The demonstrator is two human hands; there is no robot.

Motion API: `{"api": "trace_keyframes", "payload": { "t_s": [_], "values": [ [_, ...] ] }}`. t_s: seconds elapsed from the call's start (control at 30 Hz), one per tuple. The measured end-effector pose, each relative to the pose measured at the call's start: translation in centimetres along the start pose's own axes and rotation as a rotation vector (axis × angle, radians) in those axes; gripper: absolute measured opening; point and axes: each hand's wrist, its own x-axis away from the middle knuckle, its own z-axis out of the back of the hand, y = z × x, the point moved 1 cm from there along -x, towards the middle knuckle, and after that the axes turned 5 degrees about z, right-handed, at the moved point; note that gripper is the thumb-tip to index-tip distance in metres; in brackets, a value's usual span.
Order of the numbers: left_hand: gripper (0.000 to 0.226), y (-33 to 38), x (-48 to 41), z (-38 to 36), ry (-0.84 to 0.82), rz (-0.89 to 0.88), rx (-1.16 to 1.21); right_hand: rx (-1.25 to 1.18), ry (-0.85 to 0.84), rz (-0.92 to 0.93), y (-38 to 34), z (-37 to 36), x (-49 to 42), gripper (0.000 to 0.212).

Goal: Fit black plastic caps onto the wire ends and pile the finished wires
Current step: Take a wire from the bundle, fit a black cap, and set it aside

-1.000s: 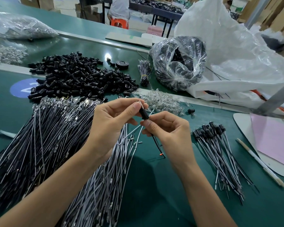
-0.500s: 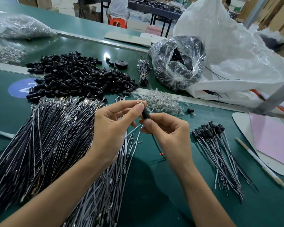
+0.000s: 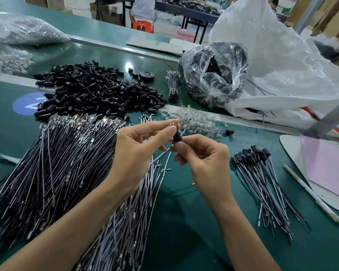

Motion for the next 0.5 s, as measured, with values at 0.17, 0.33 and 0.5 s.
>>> {"api": "trace_keyframes", "payload": {
  "t_s": [0.17,0.33,0.5],
  "values": [
    [0.019,0.16,0.01,0.01,-0.039,0.039,0.035,-0.001,0.011,0.022,0.00,0.19,-0.19,0.015],
    [0.017,0.22,0.05,0.10,-0.052,0.034,0.034,0.020,0.001,0.042,-0.01,0.13,-0.07,0.011],
    [0.027,0.13,0.24,-0.03,-0.101,-0.007,0.003,0.004,0.033,0.035,-0.05,0.01,-0.13,0.009]
  ]
}}
